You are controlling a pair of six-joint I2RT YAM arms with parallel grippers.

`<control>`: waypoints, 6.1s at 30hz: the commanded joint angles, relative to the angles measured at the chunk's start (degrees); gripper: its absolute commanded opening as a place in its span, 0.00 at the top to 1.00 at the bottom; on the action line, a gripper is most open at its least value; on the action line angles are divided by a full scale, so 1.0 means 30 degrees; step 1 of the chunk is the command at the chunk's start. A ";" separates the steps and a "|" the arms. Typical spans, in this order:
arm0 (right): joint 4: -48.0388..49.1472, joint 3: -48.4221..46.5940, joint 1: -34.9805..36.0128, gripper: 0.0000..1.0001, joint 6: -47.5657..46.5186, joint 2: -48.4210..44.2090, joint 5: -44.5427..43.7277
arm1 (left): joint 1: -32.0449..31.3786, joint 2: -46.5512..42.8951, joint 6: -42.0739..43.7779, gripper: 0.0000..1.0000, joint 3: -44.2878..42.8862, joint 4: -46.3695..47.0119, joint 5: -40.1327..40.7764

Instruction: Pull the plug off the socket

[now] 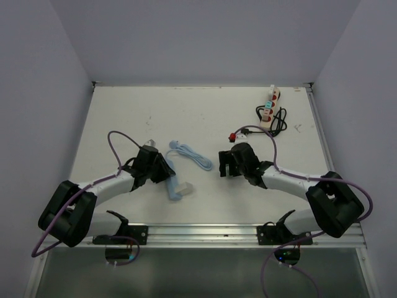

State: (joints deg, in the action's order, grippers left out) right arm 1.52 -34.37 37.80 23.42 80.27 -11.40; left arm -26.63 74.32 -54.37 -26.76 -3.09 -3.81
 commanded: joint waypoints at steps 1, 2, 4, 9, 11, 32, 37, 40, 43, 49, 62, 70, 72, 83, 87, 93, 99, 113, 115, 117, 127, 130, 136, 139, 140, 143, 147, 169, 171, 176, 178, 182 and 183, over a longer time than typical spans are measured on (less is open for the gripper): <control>-0.1115 -0.0668 -0.0061 0.10 -0.0102 -0.1849 0.0925 | 0.0147 0.0039 0.0896 1.00 0.0542 -0.1899 0.0510; -0.1876 -0.0875 -0.0061 0.06 -0.0014 -0.2086 0.1102 | 0.0147 0.0011 0.0896 1.00 0.0542 -0.1899 0.0510; -0.2525 -0.1576 -0.0061 0.05 0.0219 -0.2554 0.1512 | 0.0147 0.0011 0.0838 1.00 0.0542 -0.1840 0.0509; -0.4255 -0.3014 -0.0032 0.02 0.1771 -0.2177 0.4935 | 0.0147 0.0010 0.0750 1.00 0.0542 -0.1753 0.0422; -0.4082 -0.3075 0.0026 0.02 0.2908 -0.1856 0.6137 | 0.0147 0.0010 0.0721 1.00 0.0542 -0.1723 0.0422; 0.3419 -0.3249 0.4801 0.01 0.9273 0.2861 0.9044 | 0.0147 -0.0341 0.0106 1.00 0.1011 -0.0933 -0.0105; 0.3741 -0.3690 0.5182 0.01 0.9478 0.3828 0.9131 | 0.0147 -0.0341 -0.0041 1.00 0.1157 -0.0610 -0.0252; 0.4180 -0.3777 0.5358 0.03 0.9595 0.4268 0.9365 | 0.0147 -0.0341 -0.0158 1.00 0.1274 -0.0435 -0.0340; 0.4357 -0.3894 0.5417 0.10 0.9654 0.4590 0.9512 | 0.0147 -0.0312 -0.0187 1.00 0.1362 -0.0200 -0.0515; 0.4240 -0.3924 0.5505 0.37 0.9625 0.4738 0.9542 | 0.0147 -0.0487 -0.0393 1.00 0.1597 0.0122 -0.0692; 0.1224 -0.5124 0.5447 0.99 0.7663 0.4327 0.8078 | 0.0147 -0.0956 -0.0539 0.45 0.1978 0.0415 -0.2243; 0.0404 -0.5828 0.5446 1.00 0.6784 0.4678 0.7813 | 0.0147 -0.1365 -0.0246 0.37 0.2357 0.0094 -0.3298; 0.0169 -0.6062 0.5447 1.00 0.6434 0.4737 0.7784 | 0.0118 -0.1483 -0.0275 0.39 0.2534 0.0035 -0.3328; -0.0213 -0.6678 0.5446 1.00 0.6197 0.5089 0.8134 | 0.0118 -0.0634 -0.0568 0.78 0.2857 0.0679 -0.3094; -0.0330 -0.6619 0.5417 1.00 0.6198 0.4914 0.8223 | 0.0118 -0.0459 -0.0451 1.00 0.2886 0.0388 -0.2568; 0.0049 -0.5889 0.4863 1.00 0.6607 0.4182 0.8309 | 0.0118 -0.0458 -0.0656 1.00 0.3354 0.0357 -0.2157; 0.0578 -0.4980 0.3779 1.00 0.6929 0.2866 0.8722 | 0.0118 -0.0400 -0.0598 1.00 0.3560 0.0094 -0.1572; -0.0448 -0.3983 0.1141 1.00 0.6344 0.0022 0.9307 | 0.0118 -0.0282 -0.0831 1.00 0.3326 -0.0785 -0.0780; -0.0448 -0.3837 0.1052 1.00 0.6373 -0.0067 0.9307 | 0.0118 -0.0283 -0.1007 1.00 0.3326 -0.0814 -0.0663; -0.0448 -0.3749 0.0964 1.00 0.6373 -0.0067 0.9395 | 0.0118 -0.0312 -0.1095 1.00 0.3355 -0.0815 -0.0575; -0.3196 -0.3836 0.0291 1.00 0.4503 -0.2319 0.6362 | 0.0118 -0.1102 -0.1125 1.00 0.3238 -0.1020 -0.0720; -0.4926 -0.3778 0.0056 1.00 0.3565 -0.4397 0.3319 | 0.0118 -0.1191 -0.1125 1.00 0.3091 -0.0874 -0.0925; -0.8149 -0.2696 -0.0149 1.00 0.3177 -0.8759 -0.5241 | 0.0118 -0.0957 -0.1125 1.00 0.3120 -0.0201 -0.1481; -0.9176 -0.2080 -0.0383 1.00 0.3616 -0.9732 -0.8965 | 0.0118 -0.0927 -0.1125 1.00 0.3150 0.0035 -0.1746; -0.9584 -0.1962 -0.0413 1.00 0.3851 -0.9793 -0.9641 | 0.0118 -0.0927 -0.1125 1.00 0.3121 0.0035 -0.1746; -0.9559 -0.1406 -0.0442 1.00 0.4613 -0.9590 -1.1169 | 0.0118 -0.0927 -0.1125 1.00 0.3091 0.0093 -0.1834; -0.8593 -0.0586 -0.0472 1.00 0.5053 -0.8741 -1.1843 | 0.0118 -0.1014 -0.1125 1.00 0.3091 0.0152 -0.1980; -0.4960 -0.0028 -0.0472 0.86 0.5434 -0.3027 -1.0382 | 0.0118 -0.1278 -0.1330 1.00 0.3501 0.0504 -0.2098; -0.4960 0.0118 -0.0472 0.79 0.5698 -0.2763 -1.0001 | 0.0118 -0.1337 -0.1359 1.00 0.3472 0.0533 -0.2127; -0.5514 0.0411 -0.0472 0.70 0.6664 -0.2762 -0.9239 | 0.0118 -0.1366 -0.1359 1.00 0.3530 0.0562 -0.2156; -0.5691 0.0528 -0.0472 0.67 0.7046 -0.2909 -0.8946 | 0.0118 -0.1396 -0.1330 1.00 0.3560 0.0562 -0.2156; -0.5809 0.0880 -0.0472 0.58 0.7602 -0.3231 -0.7601 | 0.0118 -0.1425 -0.1359 1.00 0.3589 0.0650 -0.2185; -0.5780 0.1055 -0.0472 0.58 0.7894 -0.3260 -0.7365 | 0.0118 -0.1425 -0.1388 1.00 0.3589 0.0679 -0.2215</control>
State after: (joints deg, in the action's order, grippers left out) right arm -15.16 -32.99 36.32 43.24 71.05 -37.85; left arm -26.37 69.34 -60.34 -18.31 4.27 -11.86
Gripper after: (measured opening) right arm 0.601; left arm 0.358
